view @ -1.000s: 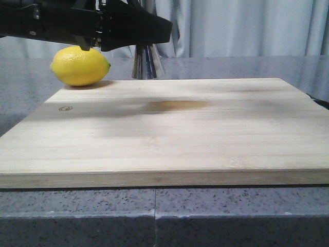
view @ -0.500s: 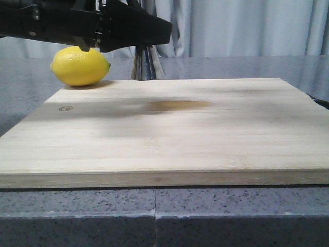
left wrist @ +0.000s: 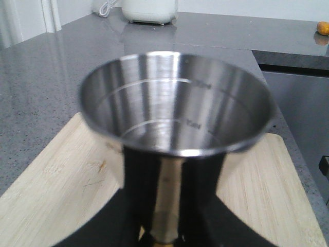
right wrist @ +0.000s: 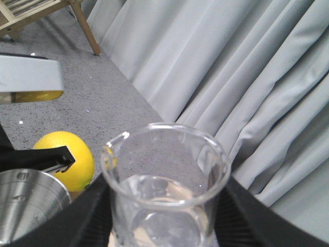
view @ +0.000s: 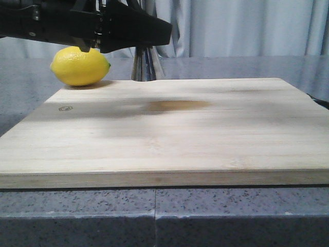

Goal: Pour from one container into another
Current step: 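Tilt the beaker with the right gripper over the jigger mouth, then pour the clear liquid from the beaker into the held jigger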

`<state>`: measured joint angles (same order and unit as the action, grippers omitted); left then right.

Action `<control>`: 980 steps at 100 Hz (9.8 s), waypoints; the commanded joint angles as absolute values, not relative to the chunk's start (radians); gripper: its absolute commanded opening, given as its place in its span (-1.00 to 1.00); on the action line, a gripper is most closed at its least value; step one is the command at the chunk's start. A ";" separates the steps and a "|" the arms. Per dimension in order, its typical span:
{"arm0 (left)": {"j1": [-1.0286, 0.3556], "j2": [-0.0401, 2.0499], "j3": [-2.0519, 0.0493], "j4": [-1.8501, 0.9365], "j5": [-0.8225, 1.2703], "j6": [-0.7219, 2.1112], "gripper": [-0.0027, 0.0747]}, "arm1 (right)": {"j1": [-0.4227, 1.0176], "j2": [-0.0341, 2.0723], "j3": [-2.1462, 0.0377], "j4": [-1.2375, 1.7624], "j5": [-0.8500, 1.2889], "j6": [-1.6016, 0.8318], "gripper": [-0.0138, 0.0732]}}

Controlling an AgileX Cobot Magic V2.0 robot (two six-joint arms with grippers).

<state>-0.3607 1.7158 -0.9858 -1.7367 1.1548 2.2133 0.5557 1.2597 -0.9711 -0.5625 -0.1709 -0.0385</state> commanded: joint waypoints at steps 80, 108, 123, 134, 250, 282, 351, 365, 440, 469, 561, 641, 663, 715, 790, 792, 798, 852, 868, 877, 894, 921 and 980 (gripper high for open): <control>-0.372 1.668 -1.014 -1.798 1.234 2.200 -0.78 | 0.557 1.293 -1.057 -0.648 -0.268 -0.045 -0.10; -0.372 1.668 -1.014 -1.798 1.234 2.200 -0.78 | 0.557 1.293 -1.057 -0.698 -0.268 -0.045 -0.10; -0.372 1.668 -1.014 -1.798 1.234 2.200 -0.78 | 0.557 1.293 -1.057 -0.708 -0.268 -0.045 -0.10; -0.372 1.668 -1.014 -1.798 1.234 2.200 -0.78 | 0.557 1.293 -1.057 -0.725 -0.268 -0.045 -0.10; -0.372 1.668 -1.014 -1.798 1.230 2.200 -0.78 | 0.557 1.293 -1.057 -0.877 -0.293 -0.045 -0.10; -0.372 1.668 -1.014 -1.798 1.230 2.200 -0.78 | 0.557 1.293 -1.057 -0.927 -0.292 -0.045 -0.10; -0.372 1.668 -1.014 -1.798 1.230 2.200 -0.78 | 0.557 1.293 -1.059 -1.023 -0.290 -0.045 -0.10; -0.372 1.668 -1.014 -1.798 1.230 2.200 -0.78 | 0.557 1.293 -1.059 -1.027 -0.278 -0.045 -0.10; -0.372 1.668 -1.014 -1.798 1.230 2.200 -0.78 | 0.557 1.293 -1.059 -1.070 -0.267 -0.045 -0.10; -0.372 1.668 -1.014 -1.798 1.230 2.200 -0.78 | 0.557 1.293 -1.059 -1.093 -0.260 -0.045 -0.10; -0.372 1.668 -1.014 -1.798 1.230 2.185 -0.78 | 0.557 1.293 -1.059 -1.177 -0.231 -0.045 -0.10; -0.372 1.668 -1.014 -1.798 1.230 2.185 -0.78 | 0.557 1.293 -1.059 -1.248 -0.216 -0.045 -0.10; -0.372 1.668 -1.014 -1.798 1.230 2.185 -0.78 | 0.557 1.293 -1.059 -1.261 -0.215 -0.045 -0.10; -0.372 1.668 -1.014 -1.798 1.230 2.185 -0.78 | 0.557 1.293 -1.059 -1.304 -0.208 -0.045 -0.10; -0.372 1.668 -1.014 -1.798 1.230 2.185 -0.78 | 0.557 1.293 -1.059 -1.364 -0.187 -0.045 -0.10; -0.372 1.668 -1.014 -1.798 1.230 2.185 -0.78 | 0.557 1.293 -1.059 -1.364 -0.187 -0.045 -0.10; -0.372 1.668 -1.014 -1.798 1.230 2.185 -0.78 | 0.557 1.293 -1.059 -1.366 -0.187 -0.045 -0.10; -0.372 1.668 -1.014 -1.798 1.230 2.185 -0.78 | 0.557 1.293 -1.059 -1.385 -0.187 -0.045 -0.10; -0.372 1.668 -1.014 -1.798 1.230 2.185 -0.78 | 0.557 1.293 -1.059 -1.398 -0.187 -0.045 -0.10; -0.372 1.668 -1.014 -1.798 1.230 2.185 -0.78 | 0.557 1.293 -1.059 -1.410 -0.187 -0.045 -0.10; -0.372 1.668 -1.014 -1.798 1.230 2.185 -0.78 | 0.557 1.293 -1.059 -1.410 -0.187 -0.045 -0.10; -0.372 1.668 -1.014 -1.798 1.230 2.185 -0.78 | 0.557 1.293 -1.059 -1.417 -0.185 -0.045 -0.10; -0.372 1.668 -1.014 -1.798 1.230 2.185 -0.78 | 0.557 1.293 -1.059 -1.428 -0.183 -0.045 -0.10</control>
